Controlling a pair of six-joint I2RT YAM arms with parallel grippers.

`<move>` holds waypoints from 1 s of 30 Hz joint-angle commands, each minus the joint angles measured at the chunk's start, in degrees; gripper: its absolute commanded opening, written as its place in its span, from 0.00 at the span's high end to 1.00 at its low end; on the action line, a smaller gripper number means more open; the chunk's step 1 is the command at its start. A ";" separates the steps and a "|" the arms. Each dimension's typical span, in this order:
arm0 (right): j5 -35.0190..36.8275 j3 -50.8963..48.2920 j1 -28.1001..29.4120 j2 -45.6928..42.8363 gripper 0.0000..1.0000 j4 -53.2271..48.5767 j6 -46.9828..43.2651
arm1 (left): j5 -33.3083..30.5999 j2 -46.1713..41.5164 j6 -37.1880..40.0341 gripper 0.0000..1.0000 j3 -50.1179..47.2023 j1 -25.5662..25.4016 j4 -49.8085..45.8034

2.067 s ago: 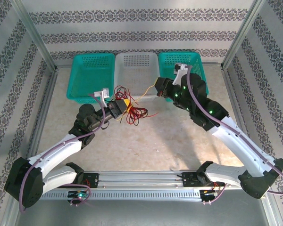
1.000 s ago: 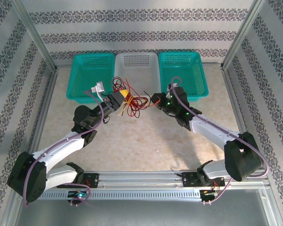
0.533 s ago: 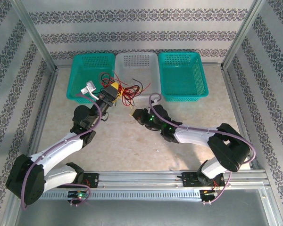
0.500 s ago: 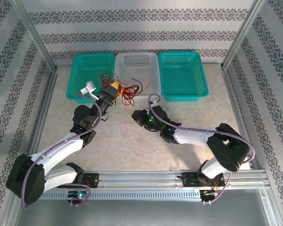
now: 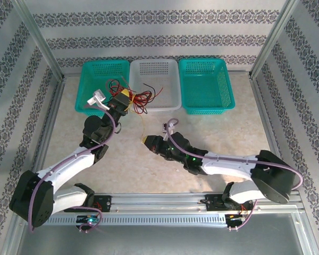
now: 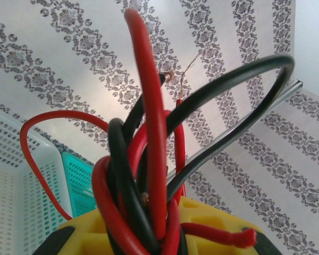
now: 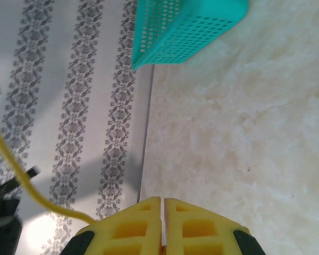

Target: Untangle the cables

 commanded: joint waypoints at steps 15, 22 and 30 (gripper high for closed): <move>6.78 12.58 1.70 -15.89 1.00 -19.09 -15.02 | 6.05 -2.62 4.90 1.00 -3.93 3.00 -0.91; 6.17 17.69 -2.59 -19.87 1.00 -26.69 -19.87 | 12.66 -3.94 5.68 1.00 -5.89 3.44 -3.45; 4.40 23.21 -5.88 -20.46 1.00 -30.78 -22.97 | 13.93 -7.60 8.88 1.00 -7.69 3.48 -11.40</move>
